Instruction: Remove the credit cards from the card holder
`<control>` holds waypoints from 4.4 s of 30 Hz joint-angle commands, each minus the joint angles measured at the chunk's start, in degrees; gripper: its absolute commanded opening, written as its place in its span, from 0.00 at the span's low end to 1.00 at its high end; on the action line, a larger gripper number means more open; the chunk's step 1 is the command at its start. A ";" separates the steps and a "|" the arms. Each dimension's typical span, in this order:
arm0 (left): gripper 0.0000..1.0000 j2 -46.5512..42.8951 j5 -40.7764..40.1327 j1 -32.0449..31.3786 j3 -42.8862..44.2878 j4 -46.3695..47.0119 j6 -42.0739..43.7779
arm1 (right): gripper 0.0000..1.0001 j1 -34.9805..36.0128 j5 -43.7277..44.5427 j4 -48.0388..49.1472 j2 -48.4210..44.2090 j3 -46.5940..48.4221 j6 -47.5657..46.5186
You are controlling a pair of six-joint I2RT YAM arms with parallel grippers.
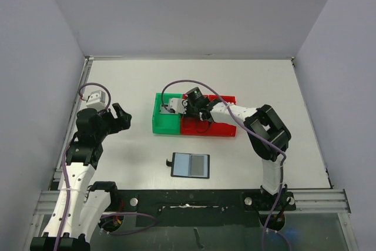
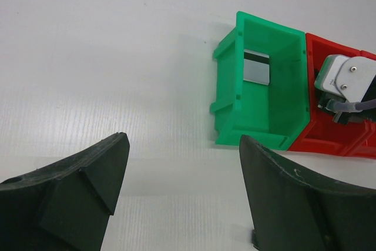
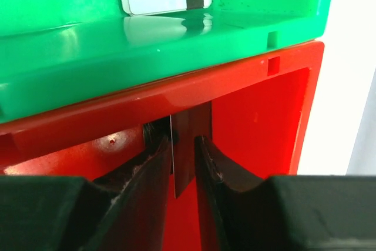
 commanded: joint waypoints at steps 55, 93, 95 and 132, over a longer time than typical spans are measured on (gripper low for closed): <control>0.75 0.11 14.23 -11.02 2.73 3.92 -11.33 | 0.98 -3.41 2.90 7.89 -64.01 -39.43 82.47; 0.40 33.36 -8.62 -52.10 -2.45 9.19 -31.18 | 0.47 14.20 0.16 10.67 -50.23 -49.84 115.47; 0.38 33.14 -8.99 -52.10 -2.49 8.09 -31.13 | 0.45 14.33 -0.12 10.84 -49.14 -49.05 115.04; 0.15 31.02 -7.79 -52.30 -6.36 7.04 -30.35 | 0.34 14.70 1.47 -3.04 -40.46 -38.80 109.55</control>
